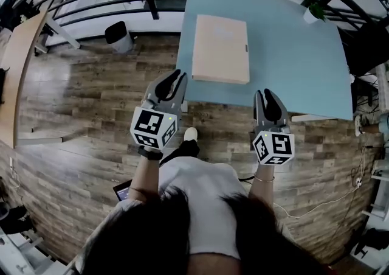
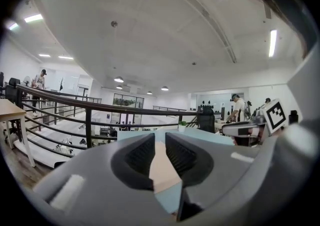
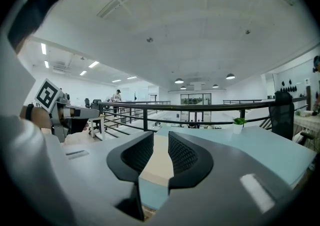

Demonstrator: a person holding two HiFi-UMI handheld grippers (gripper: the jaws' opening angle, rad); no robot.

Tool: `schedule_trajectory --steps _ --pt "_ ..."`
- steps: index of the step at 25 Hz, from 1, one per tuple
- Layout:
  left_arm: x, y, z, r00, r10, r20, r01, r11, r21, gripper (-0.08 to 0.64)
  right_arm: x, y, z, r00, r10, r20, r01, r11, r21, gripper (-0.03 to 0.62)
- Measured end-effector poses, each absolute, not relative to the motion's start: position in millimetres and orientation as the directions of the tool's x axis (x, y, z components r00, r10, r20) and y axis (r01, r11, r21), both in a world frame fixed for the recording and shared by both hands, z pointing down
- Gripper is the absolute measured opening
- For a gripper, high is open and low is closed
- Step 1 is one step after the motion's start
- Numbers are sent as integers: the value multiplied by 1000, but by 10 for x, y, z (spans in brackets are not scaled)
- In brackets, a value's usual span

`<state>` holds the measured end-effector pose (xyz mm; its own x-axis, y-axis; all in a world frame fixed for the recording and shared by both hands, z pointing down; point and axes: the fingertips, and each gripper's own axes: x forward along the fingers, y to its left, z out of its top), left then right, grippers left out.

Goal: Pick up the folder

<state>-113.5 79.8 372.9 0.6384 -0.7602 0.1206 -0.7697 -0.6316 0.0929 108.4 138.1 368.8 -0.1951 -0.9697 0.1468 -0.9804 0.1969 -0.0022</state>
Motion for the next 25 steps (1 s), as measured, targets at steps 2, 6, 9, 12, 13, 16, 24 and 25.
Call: schedule_trajectory --steps 2,6,9,12,13,16,24,25 --pt "-1127 625 3722 648 -752 123 -762 -641 95 71 1091 1231 3692 -184 -971 152 -983 185 -6 66" --pt "-1140 366 3741 659 -740 135 -752 -652 99 71 1069 1017 3748 -169 -971 172 -986 168 -18 67" --pt "-1135 218 3793 664 -733 148 -747 -655 111 71 1067 884 3815 -164 -968 192 -986 162 -25 67" --pt "-1129 140 3890 669 -723 171 -743 -657 128 71 1064 783 3897 -166 -962 218 -986 163 -35 67" --pt "-1120 112 3920 671 -720 178 -741 -658 133 71 1068 745 3921 -168 -960 225 -986 164 -37 66" --pt "-1066 -22 3995 675 -713 190 -738 -659 146 71 1099 583 3981 -173 -956 238 -985 168 -41 66" --pt "-756 -702 3982 661 -728 181 -750 -647 136 71 1387 -122 4022 -201 -952 232 -980 193 -55 66" --pt "-705 -804 3959 658 -732 178 -753 -645 132 71 1437 -235 4011 -207 -951 229 -978 199 -56 66"
